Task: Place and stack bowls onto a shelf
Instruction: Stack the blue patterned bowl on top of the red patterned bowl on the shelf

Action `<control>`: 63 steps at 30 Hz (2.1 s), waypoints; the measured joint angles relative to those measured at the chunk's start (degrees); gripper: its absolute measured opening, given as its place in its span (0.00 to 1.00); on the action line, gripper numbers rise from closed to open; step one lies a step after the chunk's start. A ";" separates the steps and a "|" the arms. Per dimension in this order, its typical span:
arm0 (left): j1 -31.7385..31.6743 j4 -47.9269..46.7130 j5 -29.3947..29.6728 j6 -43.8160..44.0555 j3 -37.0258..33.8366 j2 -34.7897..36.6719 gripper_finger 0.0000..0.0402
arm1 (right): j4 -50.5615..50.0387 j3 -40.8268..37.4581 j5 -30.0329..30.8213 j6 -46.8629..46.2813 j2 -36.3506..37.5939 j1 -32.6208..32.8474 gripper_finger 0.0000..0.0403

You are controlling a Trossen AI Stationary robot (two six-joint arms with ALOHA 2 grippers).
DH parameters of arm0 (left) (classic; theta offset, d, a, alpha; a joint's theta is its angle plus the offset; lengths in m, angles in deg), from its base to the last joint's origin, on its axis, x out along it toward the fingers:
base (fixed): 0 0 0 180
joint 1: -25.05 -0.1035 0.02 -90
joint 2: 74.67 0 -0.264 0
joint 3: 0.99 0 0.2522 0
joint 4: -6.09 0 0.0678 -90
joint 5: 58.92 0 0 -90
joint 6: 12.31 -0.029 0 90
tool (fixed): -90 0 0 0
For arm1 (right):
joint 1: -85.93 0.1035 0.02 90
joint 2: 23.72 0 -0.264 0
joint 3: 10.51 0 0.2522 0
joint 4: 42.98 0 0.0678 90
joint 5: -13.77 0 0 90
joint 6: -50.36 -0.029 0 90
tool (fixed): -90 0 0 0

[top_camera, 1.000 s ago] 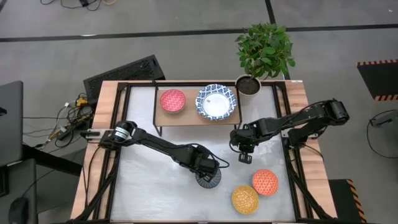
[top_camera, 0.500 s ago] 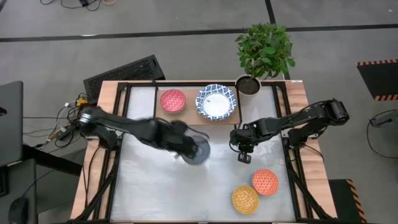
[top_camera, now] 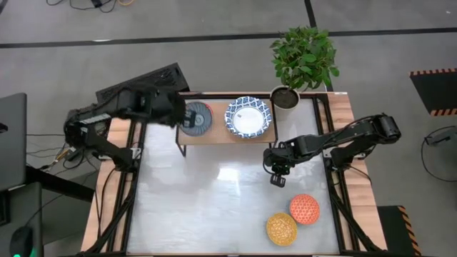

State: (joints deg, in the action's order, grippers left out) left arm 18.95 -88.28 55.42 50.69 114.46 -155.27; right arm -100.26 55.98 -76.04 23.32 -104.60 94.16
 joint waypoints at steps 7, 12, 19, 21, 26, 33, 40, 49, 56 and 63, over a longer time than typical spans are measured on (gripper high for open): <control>-11.97 1.10 -8.13 -10.90 0.00 -0.85 0.00 | 0.72 0.00 0.26 -1.49 0.00 -0.13 0.08; -19.21 1.19 -14.80 -17.56 -0.07 -2.64 0.00 | 0.78 0.00 1.70 -2.65 0.00 -0.13 0.08; -27.26 1.67 -22.41 -24.80 -0.07 -6.51 0.00 | 0.85 0.00 1.90 -2.98 0.00 -0.13 0.08; -28.08 1.70 -23.85 -26.25 -0.07 -7.89 0.00 | 0.85 0.00 1.90 -3.06 0.00 -0.13 0.08; -28.00 2.07 -25.14 -29.22 -0.07 -11.14 0.00 | 0.82 0.00 2.38 -4.41 0.00 -0.13 0.08; -28.04 1.72 -24.14 -31.69 -0.11 -12.50 0.00 | 0.68 0.00 2.82 -5.11 0.00 -0.13 0.08; -28.10 1.24 -23.96 -32.21 -0.31 -12.43 0.00 | 0.69 0.00 2.82 -5.08 0.00 -0.13 0.08; -28.13 3.86 -24.24 -32.14 -5.80 -12.18 0.00 | 0.69 0.00 2.82 -5.03 0.00 -0.13 0.08; -28.11 5.86 -25.14 -31.92 -6.14 -12.28 0.04 | 0.68 0.00 2.84 -4.88 0.00 -0.13 0.08; -27.83 6.07 -25.14 -32.35 -6.23 -12.41 0.16 | 0.68 0.00 2.82 -4.55 0.00 -0.13 0.08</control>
State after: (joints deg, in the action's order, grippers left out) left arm -8.88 -82.21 30.28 18.34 108.23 -167.68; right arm -99.58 55.98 -73.22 18.77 -104.60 94.03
